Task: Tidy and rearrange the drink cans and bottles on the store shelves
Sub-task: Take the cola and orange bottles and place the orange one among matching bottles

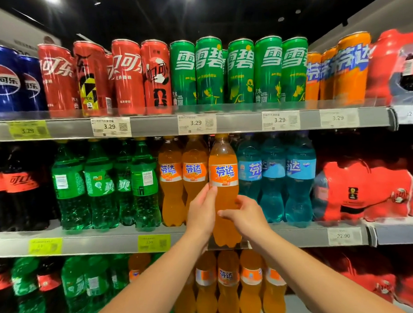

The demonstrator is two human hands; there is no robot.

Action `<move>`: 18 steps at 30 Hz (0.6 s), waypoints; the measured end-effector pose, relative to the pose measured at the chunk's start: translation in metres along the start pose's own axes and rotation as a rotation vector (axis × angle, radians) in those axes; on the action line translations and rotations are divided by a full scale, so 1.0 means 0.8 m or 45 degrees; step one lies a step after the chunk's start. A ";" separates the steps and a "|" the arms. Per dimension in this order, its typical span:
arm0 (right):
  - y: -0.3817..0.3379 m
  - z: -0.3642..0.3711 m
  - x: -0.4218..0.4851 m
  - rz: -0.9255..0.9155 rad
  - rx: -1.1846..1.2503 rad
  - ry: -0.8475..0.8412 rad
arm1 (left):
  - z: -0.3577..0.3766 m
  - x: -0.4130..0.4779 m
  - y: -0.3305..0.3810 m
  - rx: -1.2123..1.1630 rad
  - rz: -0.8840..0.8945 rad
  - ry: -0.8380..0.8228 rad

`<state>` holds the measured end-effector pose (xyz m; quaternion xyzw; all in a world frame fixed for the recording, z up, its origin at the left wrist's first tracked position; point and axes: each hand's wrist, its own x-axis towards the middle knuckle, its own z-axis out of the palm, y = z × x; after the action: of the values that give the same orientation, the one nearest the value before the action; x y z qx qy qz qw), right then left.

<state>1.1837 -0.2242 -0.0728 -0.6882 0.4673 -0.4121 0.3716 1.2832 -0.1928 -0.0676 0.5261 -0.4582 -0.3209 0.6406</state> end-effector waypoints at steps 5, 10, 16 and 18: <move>-0.011 0.012 0.013 0.018 -0.017 0.083 | -0.002 0.010 -0.005 -0.020 -0.035 0.037; -0.022 0.017 0.026 0.014 -0.005 0.170 | -0.006 0.015 0.003 0.001 -0.003 0.043; -0.030 0.028 0.036 0.013 0.010 0.275 | -0.007 0.026 -0.010 0.018 0.009 0.029; -0.026 0.032 0.034 0.020 0.033 0.297 | -0.007 0.026 -0.015 0.013 -0.004 0.007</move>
<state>1.2205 -0.2410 -0.0578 -0.6269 0.5075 -0.4925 0.3270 1.2970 -0.2125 -0.0742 0.5312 -0.4571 -0.3180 0.6385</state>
